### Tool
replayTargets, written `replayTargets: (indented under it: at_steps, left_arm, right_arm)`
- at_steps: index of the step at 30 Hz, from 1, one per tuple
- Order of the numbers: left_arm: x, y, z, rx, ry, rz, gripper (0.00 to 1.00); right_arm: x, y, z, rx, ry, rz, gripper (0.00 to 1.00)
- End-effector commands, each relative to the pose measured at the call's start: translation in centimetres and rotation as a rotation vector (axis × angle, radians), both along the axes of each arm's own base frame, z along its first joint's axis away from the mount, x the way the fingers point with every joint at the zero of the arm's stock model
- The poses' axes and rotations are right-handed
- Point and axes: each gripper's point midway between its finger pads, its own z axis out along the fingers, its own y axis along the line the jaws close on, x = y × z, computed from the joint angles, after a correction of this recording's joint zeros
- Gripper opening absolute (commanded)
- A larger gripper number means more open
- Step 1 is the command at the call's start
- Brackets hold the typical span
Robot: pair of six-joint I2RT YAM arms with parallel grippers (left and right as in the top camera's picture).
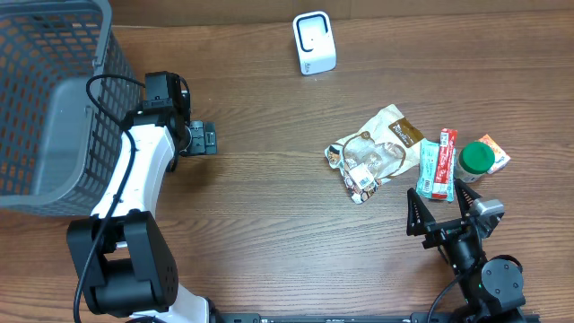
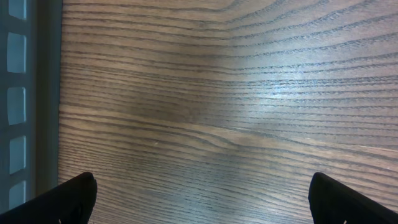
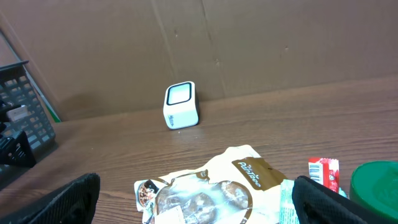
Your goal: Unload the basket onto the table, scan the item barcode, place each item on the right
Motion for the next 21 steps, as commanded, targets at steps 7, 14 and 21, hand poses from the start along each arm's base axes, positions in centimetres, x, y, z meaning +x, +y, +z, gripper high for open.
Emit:
replayTargets:
  at_steps: [7,14,21]
  left_arm:
    - [0.5,0.0,0.5,-0.008,-0.019,0.006,1.00]
    - [0.5,0.0,1.5,-0.006,-0.046,0.005,1.00]
    - [-0.4,-0.1,11.1,0.020,-0.301,0.003,1.00]
  right_arm:
    - [0.1,-0.1,-0.3,-0.005,0.000,-0.003,1.00]
    - [0.1,-0.1,-0.3,-0.005,0.000,-0.003,1.00]
    - [0.1,-0.1,-0.3,-0.005,0.000,-0.003,1.00]
